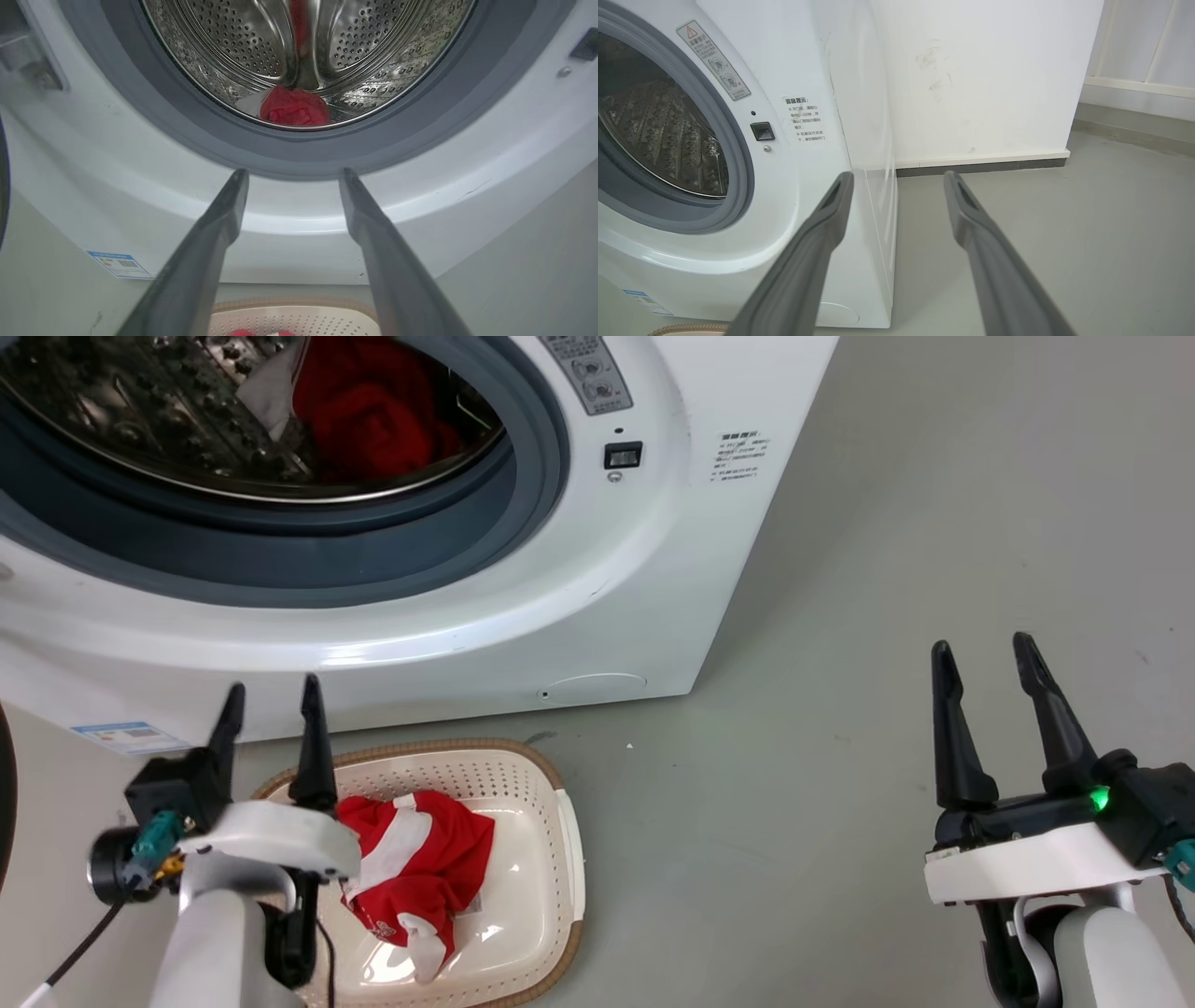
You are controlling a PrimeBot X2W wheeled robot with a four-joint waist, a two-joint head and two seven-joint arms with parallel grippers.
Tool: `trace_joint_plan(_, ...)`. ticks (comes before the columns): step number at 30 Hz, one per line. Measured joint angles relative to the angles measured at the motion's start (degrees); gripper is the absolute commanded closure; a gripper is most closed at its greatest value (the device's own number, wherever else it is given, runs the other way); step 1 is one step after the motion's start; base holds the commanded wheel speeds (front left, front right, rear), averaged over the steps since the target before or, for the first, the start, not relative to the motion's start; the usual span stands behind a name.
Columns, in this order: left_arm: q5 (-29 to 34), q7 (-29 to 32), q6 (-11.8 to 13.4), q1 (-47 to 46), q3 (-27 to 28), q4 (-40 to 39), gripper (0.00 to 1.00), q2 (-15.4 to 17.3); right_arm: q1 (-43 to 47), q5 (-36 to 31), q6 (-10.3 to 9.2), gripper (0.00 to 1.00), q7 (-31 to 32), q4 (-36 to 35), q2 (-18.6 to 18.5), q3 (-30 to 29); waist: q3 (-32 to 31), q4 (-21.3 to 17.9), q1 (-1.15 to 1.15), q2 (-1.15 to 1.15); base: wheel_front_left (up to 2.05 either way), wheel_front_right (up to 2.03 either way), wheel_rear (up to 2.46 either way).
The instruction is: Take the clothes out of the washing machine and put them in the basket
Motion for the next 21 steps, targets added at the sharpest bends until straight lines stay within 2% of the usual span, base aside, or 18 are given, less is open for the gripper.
trace_joint_plan(3,1.4,0.0,-0.5,-1.5,-0.4,-1.4,0.0,0.7,0.5,0.3,0.0,0.0,0.0,-0.1,0.0,0.1,-0.3,-0.6,0.0,0.0,0.0,0.0,0.0)
trace_joint_plan(8,2.8,0.0,-1.4,-8.3,-2.4,0.0,0.0,3.7,0.6,0.9,0.0,0.0,-0.2,-0.2,0.0,1.2,0.0,-2.2,0.0,0.0,0.0,0.0,0.0)
trace_joint_plan(15,4.3,3.4,-2.1,-21.4,-5.9,7.7,0.0,9.5,0.4,1.8,0.0,0.0,-0.4,-0.8,0.0,2.2,2.2,-5.1,0.0,0.0,0.0,0.0,0.0)
trace_joint_plan(21,2.7,8.0,-2.3,-30.8,-7.1,15.0,0.0,14.1,-0.3,4.0,0.0,0.0,-0.7,-1.6,0.0,2.6,6.1,-7.7,0.01,0.0,0.0,0.0,0.0)
